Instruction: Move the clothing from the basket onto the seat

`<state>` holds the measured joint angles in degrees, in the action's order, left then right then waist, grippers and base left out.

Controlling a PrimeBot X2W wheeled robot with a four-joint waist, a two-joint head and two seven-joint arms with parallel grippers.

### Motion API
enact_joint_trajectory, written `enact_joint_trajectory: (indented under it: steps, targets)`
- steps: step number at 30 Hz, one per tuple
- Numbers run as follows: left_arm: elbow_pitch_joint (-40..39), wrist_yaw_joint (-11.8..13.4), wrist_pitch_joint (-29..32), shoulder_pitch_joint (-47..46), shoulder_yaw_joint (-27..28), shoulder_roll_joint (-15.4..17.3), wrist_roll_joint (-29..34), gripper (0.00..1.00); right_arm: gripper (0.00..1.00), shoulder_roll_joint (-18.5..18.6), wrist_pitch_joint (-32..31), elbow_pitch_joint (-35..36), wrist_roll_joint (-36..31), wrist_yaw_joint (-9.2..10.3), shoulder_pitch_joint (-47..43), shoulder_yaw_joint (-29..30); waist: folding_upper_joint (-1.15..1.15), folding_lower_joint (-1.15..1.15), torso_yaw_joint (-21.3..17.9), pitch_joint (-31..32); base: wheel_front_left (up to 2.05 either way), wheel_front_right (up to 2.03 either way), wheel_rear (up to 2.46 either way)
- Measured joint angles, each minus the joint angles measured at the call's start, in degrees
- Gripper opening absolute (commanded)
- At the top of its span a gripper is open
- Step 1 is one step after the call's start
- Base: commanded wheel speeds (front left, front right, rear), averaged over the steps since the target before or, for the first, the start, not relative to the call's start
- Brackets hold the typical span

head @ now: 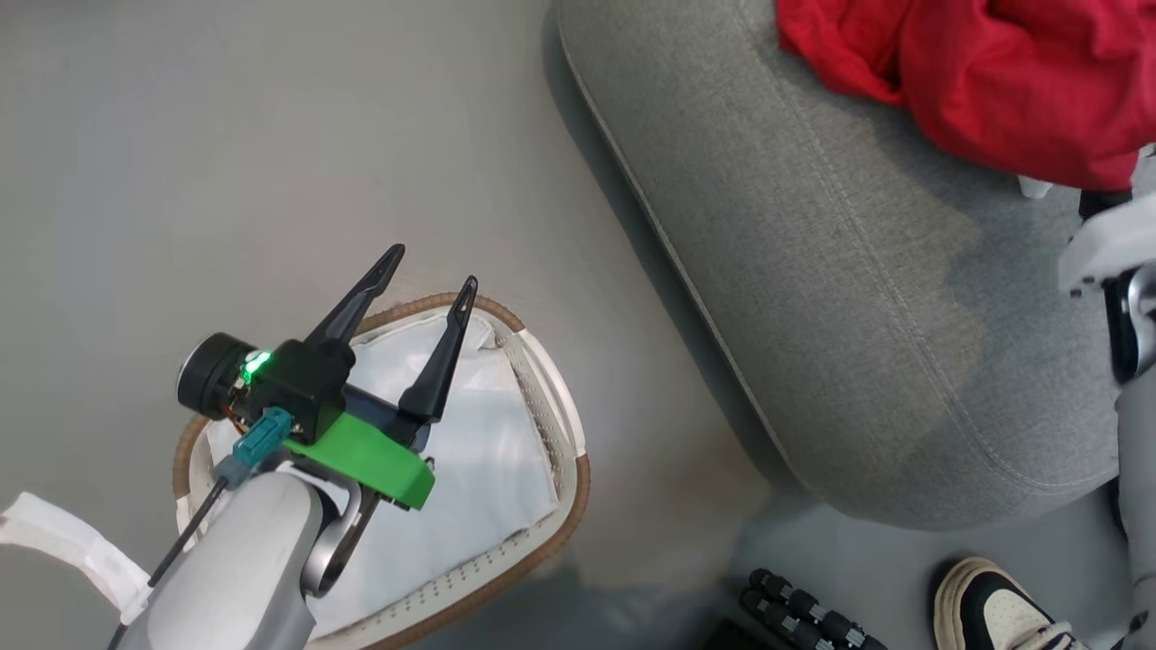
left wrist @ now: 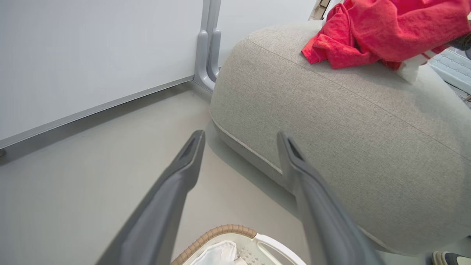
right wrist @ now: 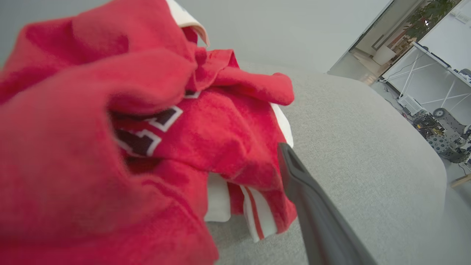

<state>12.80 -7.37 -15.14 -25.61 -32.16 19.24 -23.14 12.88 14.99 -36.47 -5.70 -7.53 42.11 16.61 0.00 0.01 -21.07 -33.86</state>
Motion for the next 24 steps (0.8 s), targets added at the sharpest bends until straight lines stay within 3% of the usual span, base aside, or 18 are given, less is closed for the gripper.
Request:
enact_joint_trajectory:
  steps: [9, 17, 24]
  targets:
    - [1.21, 0.0, 0.0, 3.33, 2.26, -2.88, 0.66, 1.0, 1.0, -2.67, 0.01, 6.89, 3.07, 0.0, -12.08, 0.11, 0.0, 0.0, -1.51, 5.8, 0.0, 0.0, 0.0]
    - [2.57, 0.0, 0.0, 6.78, 6.38, -5.84, 2.05, 1.0, 1.0, -4.83, 0.02, 12.52, 6.35, 0.0, -18.94, -6.48, 0.0, 0.0, -1.44, 11.35, 0.0, 0.0, 0.0]
    - [3.44, 0.0, 0.0, 9.71, 12.94, -8.64, 4.17, 1.0, 1.0, -7.71, 0.01, 18.38, 10.33, 0.0, -20.52, -11.4, 0.0, 0.0, 1.51, 14.83, 0.0, 0.0, 0.0]
